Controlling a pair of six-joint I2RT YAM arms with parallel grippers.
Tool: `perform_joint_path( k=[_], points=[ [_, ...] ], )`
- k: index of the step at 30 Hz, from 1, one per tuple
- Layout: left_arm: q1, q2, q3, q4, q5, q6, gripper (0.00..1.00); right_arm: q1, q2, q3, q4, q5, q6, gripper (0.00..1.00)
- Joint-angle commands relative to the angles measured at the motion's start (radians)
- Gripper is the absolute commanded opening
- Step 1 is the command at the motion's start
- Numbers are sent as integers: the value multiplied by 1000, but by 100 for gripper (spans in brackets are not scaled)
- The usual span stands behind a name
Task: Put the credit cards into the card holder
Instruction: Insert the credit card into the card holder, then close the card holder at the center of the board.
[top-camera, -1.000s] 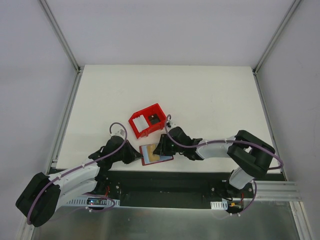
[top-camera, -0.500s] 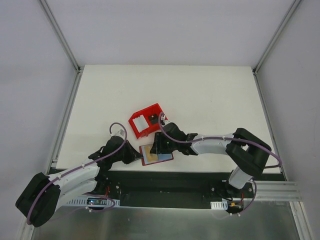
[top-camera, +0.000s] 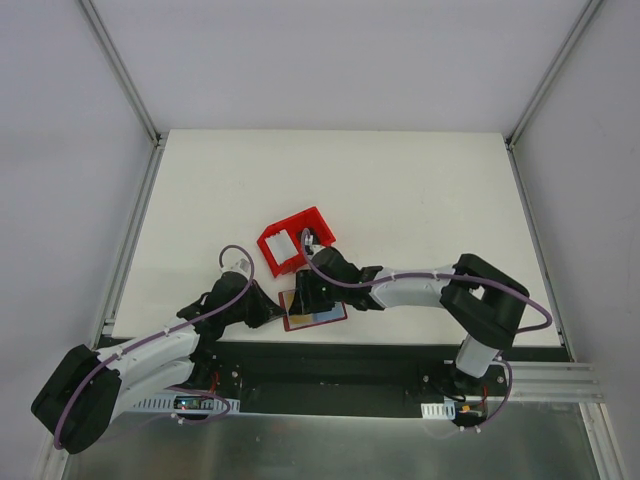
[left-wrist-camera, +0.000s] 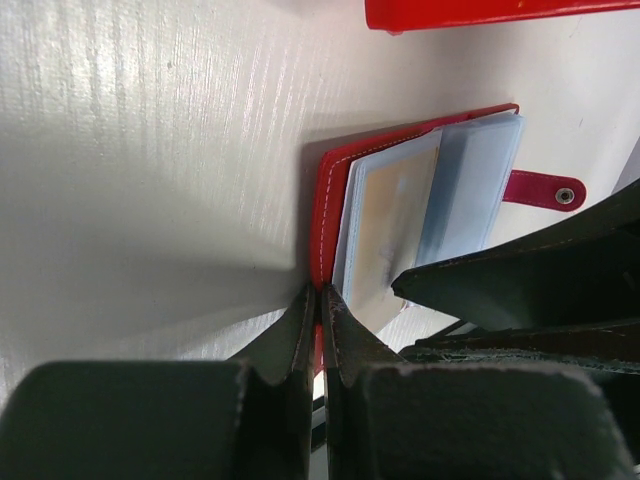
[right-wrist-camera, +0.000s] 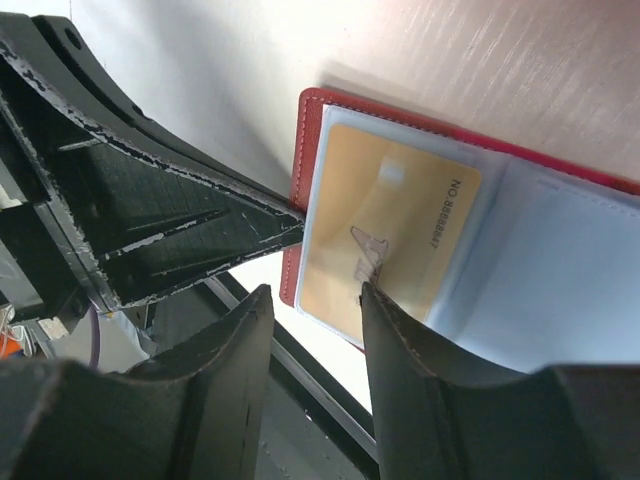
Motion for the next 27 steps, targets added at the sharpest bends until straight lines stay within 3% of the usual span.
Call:
perform_joint_path(
  k=[1,8,12,17,23,26,27],
  points=[
    [8,9,-6,-52,-10,15,0,4,-36,34,-29,12,-39,43],
    [8,-35,30,-104,-3,55,0,2,-275,-18,-271,328,-108,48],
    [8,-66,73,-149,-3,92,0,-12,-392,-57,-425,497,-90,58],
    [8,-64,113,-196,13,119,0,-84,-394,-94,-459,423,-90,61],
    [8,-43,141,-203,33,130,0,-96,-295,-62,-471,396,-102,58],
    [8,-40,151,-204,40,133,0,-99,-255,-46,-463,390,-111,46],
    [8,-35,155,-207,46,133,0,-99,-245,-45,-456,390,-118,38]
  ],
)
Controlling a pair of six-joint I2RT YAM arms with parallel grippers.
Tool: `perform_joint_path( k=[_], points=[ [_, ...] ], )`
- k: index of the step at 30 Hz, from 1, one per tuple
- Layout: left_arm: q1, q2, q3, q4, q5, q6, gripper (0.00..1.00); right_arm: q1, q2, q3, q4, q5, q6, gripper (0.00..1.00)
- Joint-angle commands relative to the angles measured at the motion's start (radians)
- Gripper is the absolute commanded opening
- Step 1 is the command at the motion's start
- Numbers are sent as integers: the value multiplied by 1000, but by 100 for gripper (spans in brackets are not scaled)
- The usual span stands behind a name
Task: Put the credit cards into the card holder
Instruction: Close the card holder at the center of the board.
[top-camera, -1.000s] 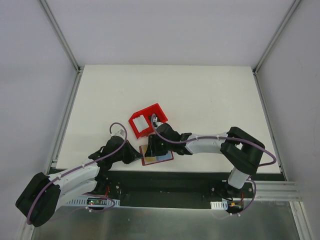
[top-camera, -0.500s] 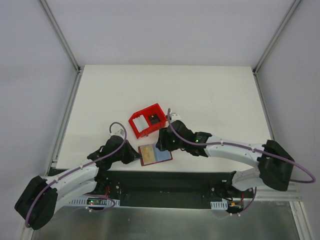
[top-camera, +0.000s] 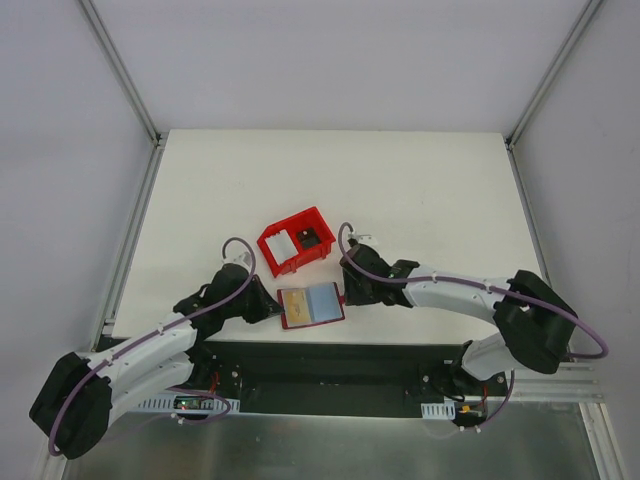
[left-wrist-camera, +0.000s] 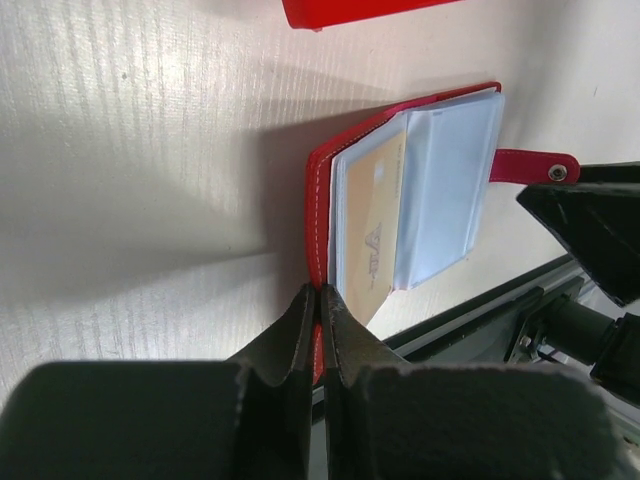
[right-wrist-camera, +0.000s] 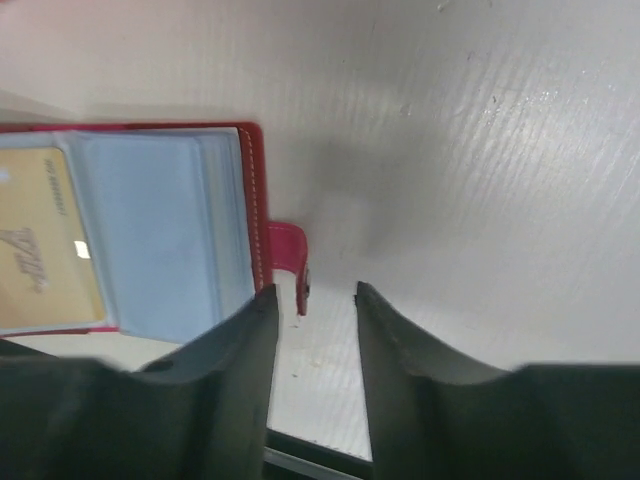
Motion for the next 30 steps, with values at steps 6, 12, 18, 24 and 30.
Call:
perform_joint_path(
  k=[6,12,18,24,30],
  points=[
    [8,26,81,-23,61,51,0,-5,21,29,-2,-6,-55,11],
    [7,95,161,-43,113,92,0,-5,4,-8,62,-41,-83,3],
    [-1,181,259,-58,168,110,0,-5,-29,-34,119,-80,-92,0],
    [-56,301,379,-75,153,114,6,-5,-80,-72,159,-90,-74,0],
    [-117,457,477,-73,145,117,19,-5,-106,-109,193,-87,-51,0]
  ],
)
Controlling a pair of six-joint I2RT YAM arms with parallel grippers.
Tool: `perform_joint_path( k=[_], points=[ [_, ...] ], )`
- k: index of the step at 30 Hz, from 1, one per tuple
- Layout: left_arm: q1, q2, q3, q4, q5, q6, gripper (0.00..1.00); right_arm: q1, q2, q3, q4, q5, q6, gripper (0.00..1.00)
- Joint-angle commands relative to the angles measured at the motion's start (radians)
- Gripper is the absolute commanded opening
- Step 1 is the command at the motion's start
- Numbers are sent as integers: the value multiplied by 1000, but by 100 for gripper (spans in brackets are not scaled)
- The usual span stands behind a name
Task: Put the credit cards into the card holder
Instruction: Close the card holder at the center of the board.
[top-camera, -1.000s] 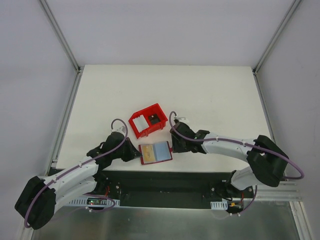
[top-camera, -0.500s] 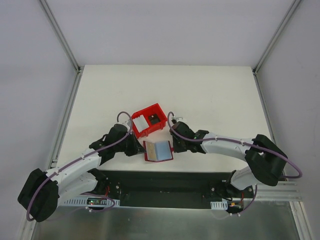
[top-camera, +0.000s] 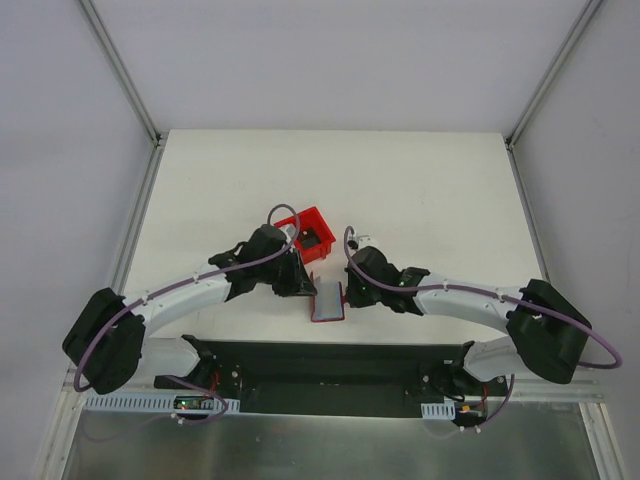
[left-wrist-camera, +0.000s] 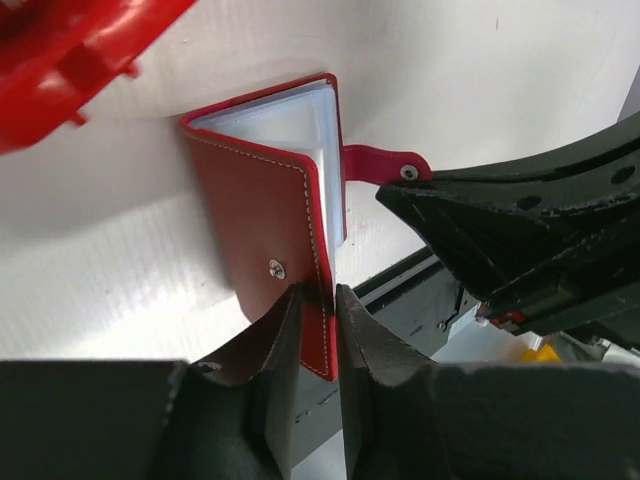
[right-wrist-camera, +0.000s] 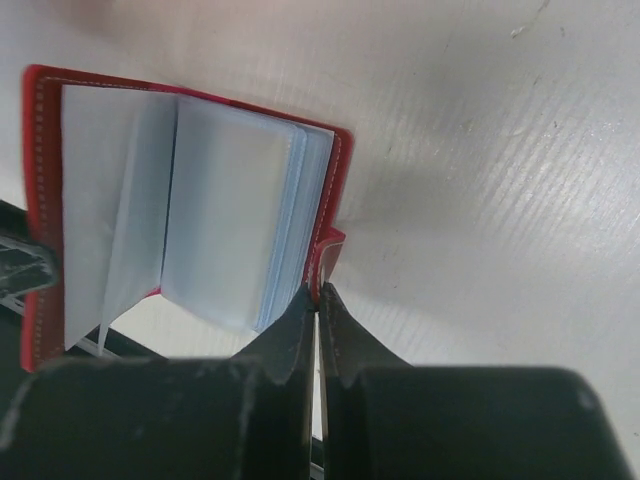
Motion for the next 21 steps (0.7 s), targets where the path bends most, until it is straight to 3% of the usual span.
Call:
perform_joint_path(
  k=[1,10,21],
  points=[
    [-41,108,82,0,20,16,21,-2,-52,-32,63,-1,26,0],
    [-98,275,182,47,54,-13,48,-1,-73,-83,117,21,77,0],
    [-109,403,111,139,-15,-92,48,1,-120,-115,197,1,74,1]
  ],
)
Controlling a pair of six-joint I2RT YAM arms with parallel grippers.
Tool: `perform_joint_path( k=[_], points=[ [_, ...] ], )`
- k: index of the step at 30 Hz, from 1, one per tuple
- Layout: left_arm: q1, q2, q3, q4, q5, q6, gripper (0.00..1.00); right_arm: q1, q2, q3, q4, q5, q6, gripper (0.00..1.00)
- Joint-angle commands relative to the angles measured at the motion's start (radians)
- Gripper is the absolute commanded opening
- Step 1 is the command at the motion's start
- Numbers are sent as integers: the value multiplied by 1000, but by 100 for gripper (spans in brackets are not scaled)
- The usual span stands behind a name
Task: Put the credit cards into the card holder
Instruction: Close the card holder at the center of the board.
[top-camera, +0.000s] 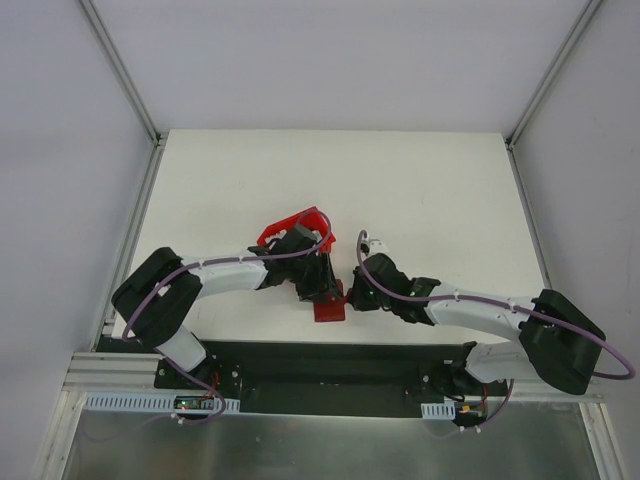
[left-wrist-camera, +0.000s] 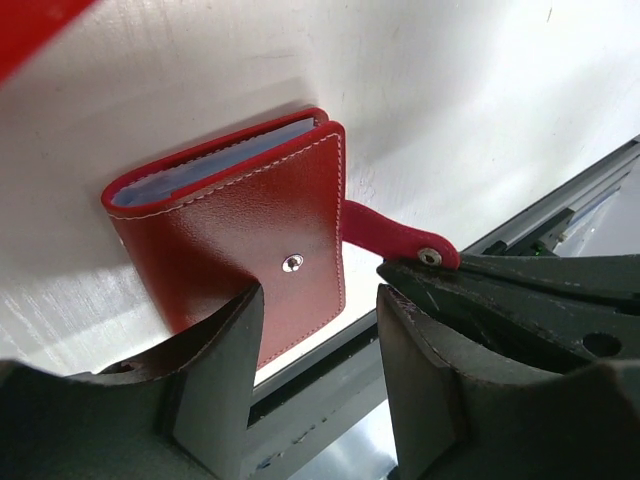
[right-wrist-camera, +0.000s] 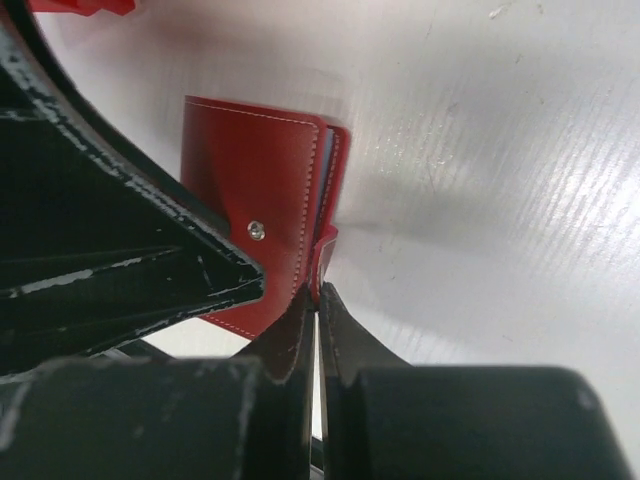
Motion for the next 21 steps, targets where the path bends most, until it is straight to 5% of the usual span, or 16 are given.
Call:
perform_joint_path(
  k=[1,14,21],
  points=[
    [-15,28,-41,25,-65,-29,48,1,-11,23,73,-36,-11,1],
    [-19,-63,-131,24,-134,-34,40,5,182,126,60,-162,-27,2],
    [-19,-176,-148,-1,-166,9,45,-10,279,160,23,-231,-21,3]
  ],
)
